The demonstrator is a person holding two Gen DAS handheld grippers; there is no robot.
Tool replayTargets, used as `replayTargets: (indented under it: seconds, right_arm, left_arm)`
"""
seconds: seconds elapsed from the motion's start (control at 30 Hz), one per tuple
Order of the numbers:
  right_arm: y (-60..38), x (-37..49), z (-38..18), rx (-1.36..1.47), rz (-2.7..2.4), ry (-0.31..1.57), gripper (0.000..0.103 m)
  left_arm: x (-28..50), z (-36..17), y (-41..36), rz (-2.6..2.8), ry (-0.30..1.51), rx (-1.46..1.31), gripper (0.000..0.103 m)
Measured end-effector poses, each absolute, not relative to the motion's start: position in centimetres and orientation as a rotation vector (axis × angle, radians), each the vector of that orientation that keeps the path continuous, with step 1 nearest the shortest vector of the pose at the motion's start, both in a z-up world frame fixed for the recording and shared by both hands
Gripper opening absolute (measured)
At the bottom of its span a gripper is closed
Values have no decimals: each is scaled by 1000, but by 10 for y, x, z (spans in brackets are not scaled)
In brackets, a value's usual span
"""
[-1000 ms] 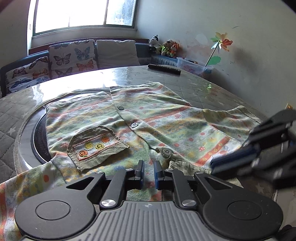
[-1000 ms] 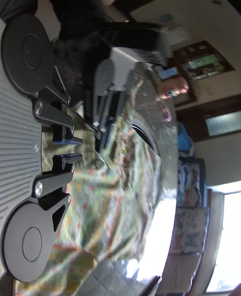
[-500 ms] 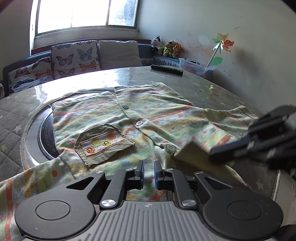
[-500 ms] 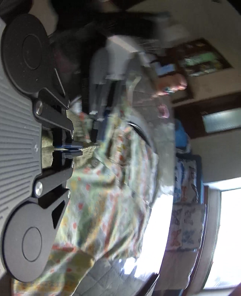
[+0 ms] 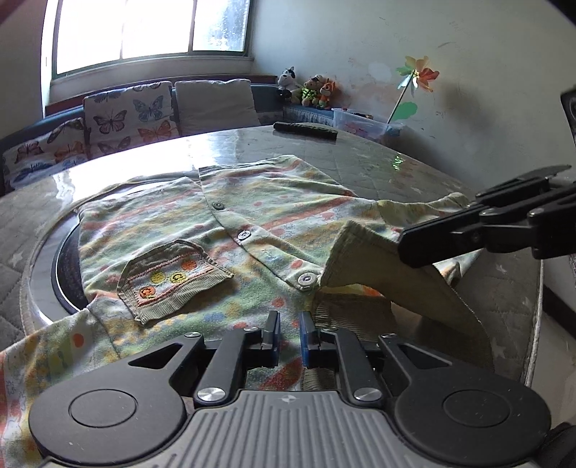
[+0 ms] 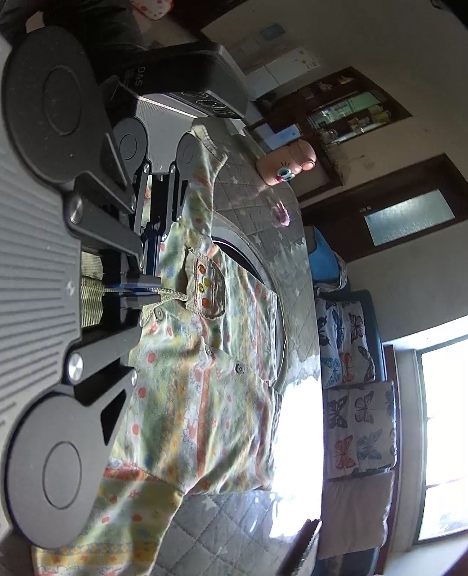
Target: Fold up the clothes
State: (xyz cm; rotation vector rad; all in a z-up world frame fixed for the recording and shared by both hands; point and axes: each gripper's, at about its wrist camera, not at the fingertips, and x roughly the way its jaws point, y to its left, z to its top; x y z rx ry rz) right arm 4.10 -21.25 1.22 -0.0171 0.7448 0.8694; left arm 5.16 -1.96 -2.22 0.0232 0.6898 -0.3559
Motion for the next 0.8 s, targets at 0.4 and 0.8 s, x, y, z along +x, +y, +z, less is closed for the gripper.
replayTargets:
  seconds: [0.4, 0.8]
  right_arm:
    - [-188, 32, -11, -141, 959, 824, 5]
    - [-183, 48, -2, -129, 953, 757, 10]
  left_arm:
    - [25, -23, -22, -418, 687, 46, 23]
    - [-4, -11, -7, -422, 664, 20, 30]
